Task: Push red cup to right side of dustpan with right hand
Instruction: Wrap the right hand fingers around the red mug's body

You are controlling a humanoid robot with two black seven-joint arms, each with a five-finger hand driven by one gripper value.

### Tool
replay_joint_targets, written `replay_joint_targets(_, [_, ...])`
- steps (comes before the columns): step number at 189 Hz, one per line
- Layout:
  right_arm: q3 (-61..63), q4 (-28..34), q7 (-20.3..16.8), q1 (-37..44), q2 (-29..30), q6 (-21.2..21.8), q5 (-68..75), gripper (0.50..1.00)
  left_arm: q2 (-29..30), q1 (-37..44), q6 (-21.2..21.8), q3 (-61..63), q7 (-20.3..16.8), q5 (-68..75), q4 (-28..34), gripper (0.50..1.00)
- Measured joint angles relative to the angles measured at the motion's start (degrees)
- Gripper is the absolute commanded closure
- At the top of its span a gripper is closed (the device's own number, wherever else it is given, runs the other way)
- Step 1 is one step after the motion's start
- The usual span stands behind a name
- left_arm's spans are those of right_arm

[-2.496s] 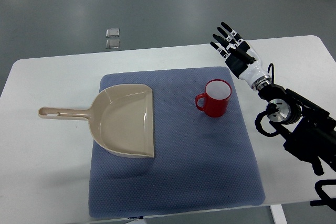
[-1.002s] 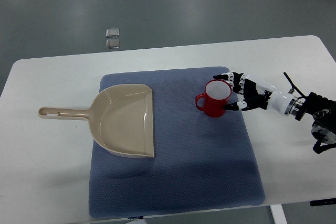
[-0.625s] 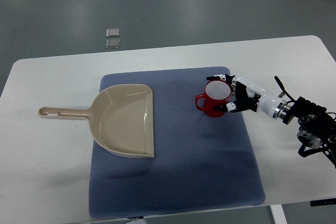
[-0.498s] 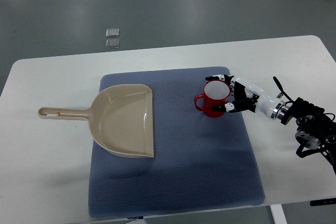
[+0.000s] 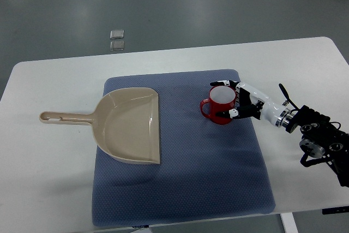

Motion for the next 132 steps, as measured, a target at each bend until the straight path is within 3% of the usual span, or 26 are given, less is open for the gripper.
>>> replay_joint_targets(132, [1.28, 0.09, -0.06, 0.74, 0.17, 0.77, 1.90, 0.566, 0.00, 0.06, -0.02, 0.00, 0.00, 0.01, -0.03, 0.500])
